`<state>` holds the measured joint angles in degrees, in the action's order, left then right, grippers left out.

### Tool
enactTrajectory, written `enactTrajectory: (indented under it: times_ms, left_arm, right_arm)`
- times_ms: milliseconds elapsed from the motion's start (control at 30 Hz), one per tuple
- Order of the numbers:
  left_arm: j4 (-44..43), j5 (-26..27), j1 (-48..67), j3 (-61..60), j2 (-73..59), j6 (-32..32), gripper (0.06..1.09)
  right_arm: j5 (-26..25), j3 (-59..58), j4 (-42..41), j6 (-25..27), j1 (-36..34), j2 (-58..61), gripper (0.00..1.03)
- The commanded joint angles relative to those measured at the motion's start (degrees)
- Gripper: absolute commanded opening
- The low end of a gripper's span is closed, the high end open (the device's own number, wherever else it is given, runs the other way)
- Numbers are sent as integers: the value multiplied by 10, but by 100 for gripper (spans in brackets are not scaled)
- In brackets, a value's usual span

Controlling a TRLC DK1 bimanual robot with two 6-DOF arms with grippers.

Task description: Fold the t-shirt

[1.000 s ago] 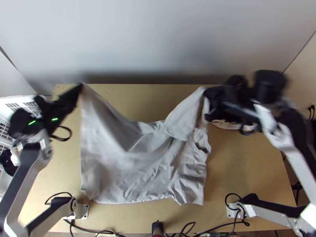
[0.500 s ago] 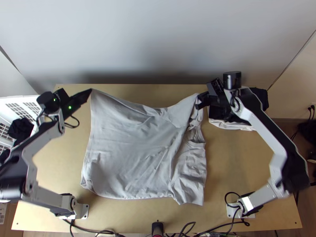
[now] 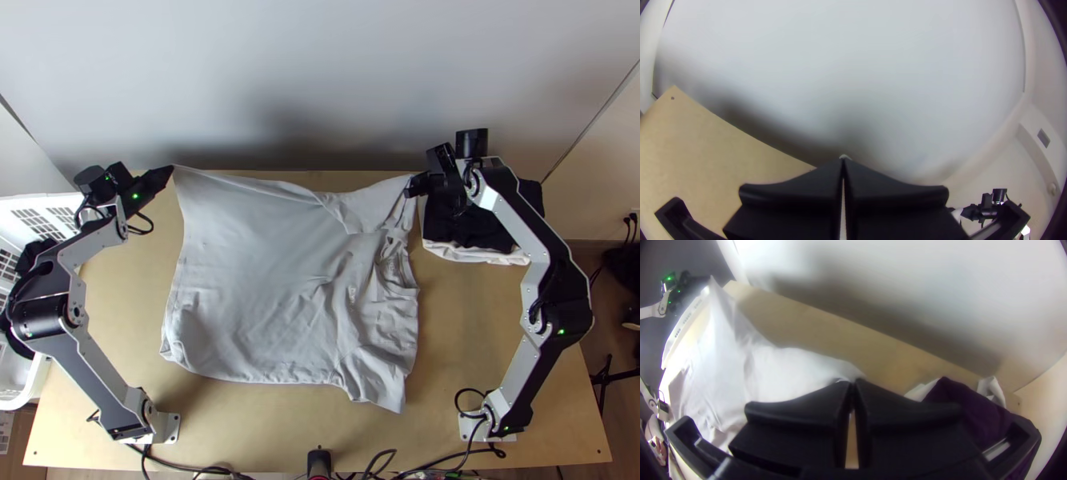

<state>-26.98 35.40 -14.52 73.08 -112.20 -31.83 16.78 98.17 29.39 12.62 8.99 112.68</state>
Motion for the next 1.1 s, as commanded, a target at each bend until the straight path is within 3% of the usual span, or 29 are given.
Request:
enactTrajectory:
  times_ms: [0,333,667,1067]
  left_arm:
    - [23,17,4,-13,-14,23,9]
    - [35,70,2,-148,89,56,9]
    - [162,123,-2,-199,220,99,9]
    - [234,204,-116,-213,233,194,9]
  right_arm:
    - [-1,-37,13,22,18,-32,3]
    - [5,-183,14,34,64,-158,3]
    - [11,-253,45,24,89,-252,3]
    - [12,-330,61,45,40,-301,3]
